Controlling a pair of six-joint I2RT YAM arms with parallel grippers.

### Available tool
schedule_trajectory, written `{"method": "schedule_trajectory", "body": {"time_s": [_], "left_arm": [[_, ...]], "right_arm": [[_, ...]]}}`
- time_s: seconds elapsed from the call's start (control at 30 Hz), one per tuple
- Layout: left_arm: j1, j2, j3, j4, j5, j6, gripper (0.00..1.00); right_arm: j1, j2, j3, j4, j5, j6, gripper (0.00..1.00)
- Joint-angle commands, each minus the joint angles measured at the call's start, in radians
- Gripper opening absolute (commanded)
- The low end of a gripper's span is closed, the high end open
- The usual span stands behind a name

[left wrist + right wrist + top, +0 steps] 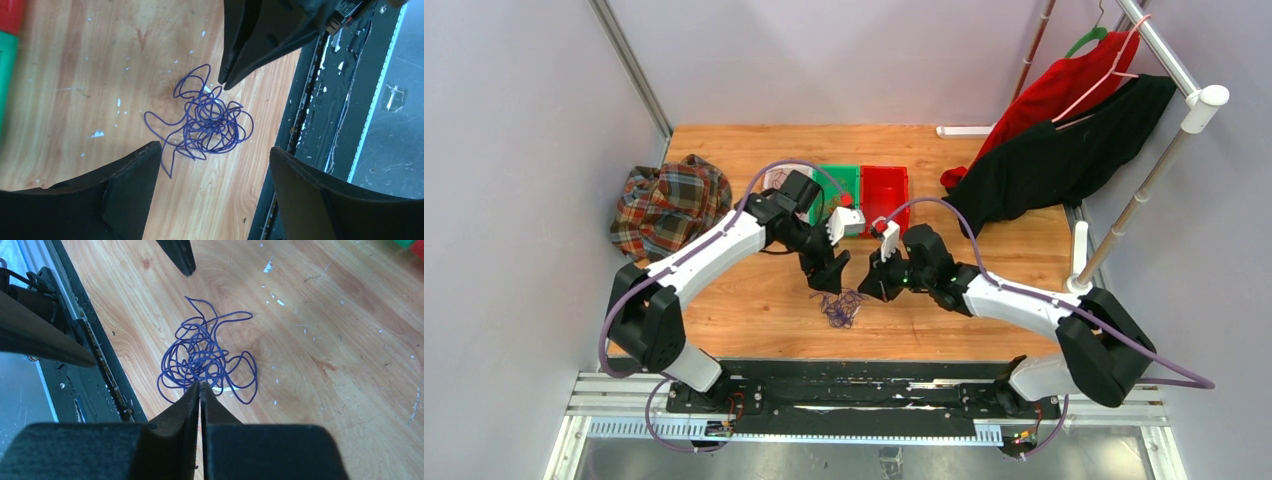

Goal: Untangle the cables

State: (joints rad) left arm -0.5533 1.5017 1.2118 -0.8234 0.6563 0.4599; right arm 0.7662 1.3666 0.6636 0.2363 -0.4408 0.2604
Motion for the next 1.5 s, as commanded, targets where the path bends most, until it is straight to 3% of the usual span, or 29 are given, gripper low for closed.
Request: {"method": "schedule_trajectory", "body": {"time_s": [0.0,0.1,0.27,0.37,0.57,0.83,1.13,1.3,1.47], "left_arm": [[-0.022,0.048,-0.018,0.066,0.03,0.002,0.84],[-0.023,0.077,-0.032,0.085,0.006,0.002,0.84],[-0.023,0.077,-0.066,0.119,-0.033,-0.007,0.85],[-0.023,0.061,-0.076,0.121,-0.042,-0.012,0.86],[-0.023,0.026,-0.076,0.105,-0.038,-0.017,0.88],[-0.023,0.011,-0.017,0.078,-0.012,-0.02,0.87],[-0.023,-0.02,0.108,0.012,0.069,-0.051,0.86],[-0.023,-0.063,0.118,-0.033,0.071,0.05,0.83],[-0.023,-0.091,0.107,-0.06,0.088,0.131,0.67]], "right_arm": [[0.009,-0.025,-0.006,-0.05,0.047,-0.025,0.11],[0.01,0.008,-0.023,-0.034,0.061,-0.033,0.26],[0.01,0.114,-0.007,0.013,0.04,-0.034,0.3],[0.01,0.163,-0.001,0.033,0.035,-0.031,0.27],[0.01,0.189,0.002,0.045,0.061,-0.03,0.14],[0.01,-0.019,-0.003,-0.01,0.074,-0.027,0.01],[0.011,-0.199,0.07,-0.083,-0.034,-0.011,0.01],[0.012,-0.211,0.1,-0.098,-0.128,-0.007,0.01],[0.016,-0.212,0.117,-0.107,-0.166,-0.004,0.01]]}}
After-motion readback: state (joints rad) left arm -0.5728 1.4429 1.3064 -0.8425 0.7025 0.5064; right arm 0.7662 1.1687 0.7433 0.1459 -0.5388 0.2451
